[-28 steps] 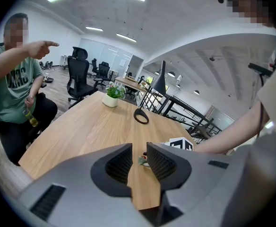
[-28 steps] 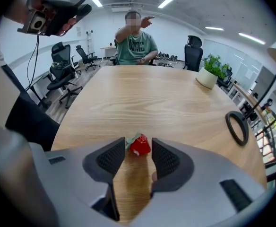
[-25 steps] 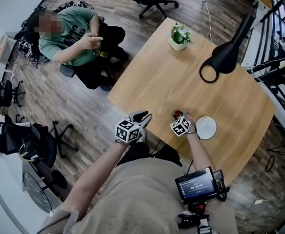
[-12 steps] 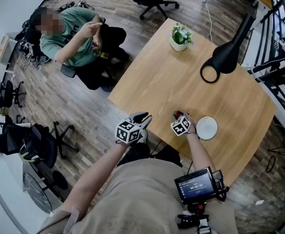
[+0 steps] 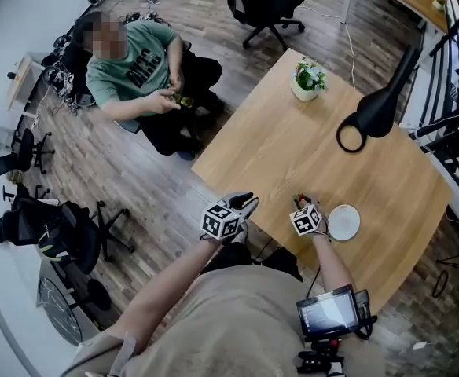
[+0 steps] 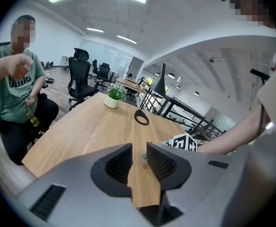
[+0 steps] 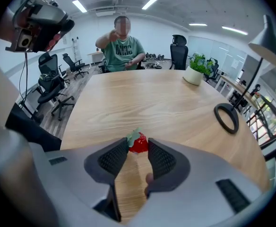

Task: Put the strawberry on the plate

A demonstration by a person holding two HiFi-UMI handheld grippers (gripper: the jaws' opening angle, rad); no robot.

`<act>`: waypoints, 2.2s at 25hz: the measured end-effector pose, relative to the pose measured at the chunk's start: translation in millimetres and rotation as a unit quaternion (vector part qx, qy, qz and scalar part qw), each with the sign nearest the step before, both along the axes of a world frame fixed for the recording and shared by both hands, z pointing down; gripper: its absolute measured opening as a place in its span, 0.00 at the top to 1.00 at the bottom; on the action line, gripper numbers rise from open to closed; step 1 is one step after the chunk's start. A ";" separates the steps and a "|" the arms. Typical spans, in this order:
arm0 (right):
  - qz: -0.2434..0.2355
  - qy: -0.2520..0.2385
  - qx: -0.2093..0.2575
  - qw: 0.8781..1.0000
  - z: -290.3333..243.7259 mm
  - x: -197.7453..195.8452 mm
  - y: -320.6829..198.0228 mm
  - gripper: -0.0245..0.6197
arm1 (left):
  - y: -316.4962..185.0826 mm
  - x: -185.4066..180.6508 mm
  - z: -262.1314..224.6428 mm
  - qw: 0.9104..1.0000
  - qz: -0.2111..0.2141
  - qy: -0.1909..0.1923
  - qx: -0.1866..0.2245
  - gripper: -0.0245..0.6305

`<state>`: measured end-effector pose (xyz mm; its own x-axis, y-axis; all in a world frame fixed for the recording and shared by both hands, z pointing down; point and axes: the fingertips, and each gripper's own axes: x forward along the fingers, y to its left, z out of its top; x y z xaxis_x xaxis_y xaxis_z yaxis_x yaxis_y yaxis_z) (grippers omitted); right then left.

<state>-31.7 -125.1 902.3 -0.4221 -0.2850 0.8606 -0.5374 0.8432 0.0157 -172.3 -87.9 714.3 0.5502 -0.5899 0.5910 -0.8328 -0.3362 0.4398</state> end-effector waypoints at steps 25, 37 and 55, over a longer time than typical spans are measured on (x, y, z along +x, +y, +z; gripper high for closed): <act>0.052 -0.112 0.080 0.989 -155.1 -27.3 -1.5 0.74 | -29.5 6.9 -71.6 0.994 -0.034 0.090 0.050 0.84; 0.090 -0.184 0.145 0.968 -239.9 -19.2 -5.3 0.74 | -27.8 14.7 -114.2 0.991 -0.013 0.105 0.087 0.84; 0.172 -0.234 0.193 0.937 -327.5 38.8 -2.4 0.74 | -36.4 69.6 -160.1 0.984 0.043 0.125 0.115 0.84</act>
<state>7.0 -127.5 574.8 -0.5534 -0.7254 0.4093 -0.8004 0.5991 -0.0204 -102.6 -124.4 554.2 0.7158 -0.6368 0.2866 -0.6718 -0.5157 0.5318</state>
